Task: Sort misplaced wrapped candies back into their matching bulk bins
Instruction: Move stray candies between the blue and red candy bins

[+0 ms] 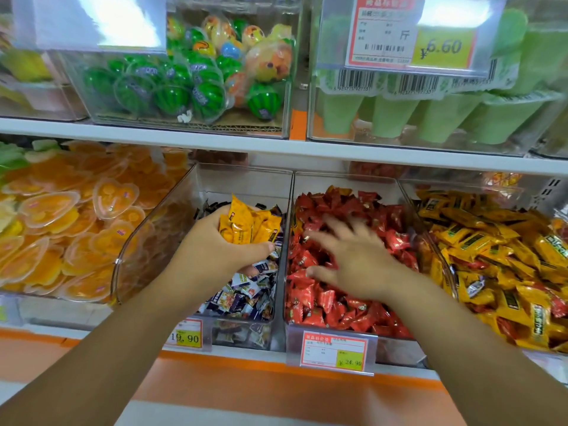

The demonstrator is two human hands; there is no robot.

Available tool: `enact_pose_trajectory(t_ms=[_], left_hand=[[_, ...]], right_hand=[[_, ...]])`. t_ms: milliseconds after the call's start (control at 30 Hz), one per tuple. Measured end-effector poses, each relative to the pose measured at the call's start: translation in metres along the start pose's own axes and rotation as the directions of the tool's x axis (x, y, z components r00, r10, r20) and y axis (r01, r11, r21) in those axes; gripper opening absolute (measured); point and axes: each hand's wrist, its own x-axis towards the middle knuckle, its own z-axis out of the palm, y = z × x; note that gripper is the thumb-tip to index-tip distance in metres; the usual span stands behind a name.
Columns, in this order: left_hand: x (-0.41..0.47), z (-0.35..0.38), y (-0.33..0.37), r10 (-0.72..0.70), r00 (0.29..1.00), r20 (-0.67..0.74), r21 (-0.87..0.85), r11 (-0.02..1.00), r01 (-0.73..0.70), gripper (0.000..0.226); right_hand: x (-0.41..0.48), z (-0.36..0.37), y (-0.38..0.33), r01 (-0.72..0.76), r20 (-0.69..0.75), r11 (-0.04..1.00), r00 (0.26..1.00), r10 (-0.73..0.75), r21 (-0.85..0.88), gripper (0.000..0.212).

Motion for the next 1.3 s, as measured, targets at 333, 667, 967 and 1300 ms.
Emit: enact_pose_trajectory(t_ms=[333, 667, 967, 1300], left_hand=[[0.003, 0.002, -0.009, -0.069, 0.997, 0.017, 0.019, 0.997, 0.069, 0.028], [0.003, -0.007, -0.016, -0.095, 0.995, -0.012, 0.078, 0.992, 0.095, 0.051], [0.006, 0.004, -0.011, -0.078, 0.997, 0.005, 0.085, 0.993, 0.078, 0.034], [0.001, 0.014, -0.004, -0.06, 0.998, -0.019, 0.045, 0.997, 0.06, 0.028]], right_hand=[[0.01, -0.006, -0.022, 0.102, -0.381, 0.993, 0.922, -0.072, 0.061, 0.025], [0.063, 0.018, -0.008, -0.065, -0.18, 0.998, 0.981, 0.067, 0.018, 0.054], [0.06, 0.018, -0.008, -0.075, -0.257, 0.987, 0.96, 0.109, 0.141, 0.036], [0.054, 0.015, -0.01, 0.064, -0.367, 0.858, 0.918, 0.149, 0.51, 0.01]])
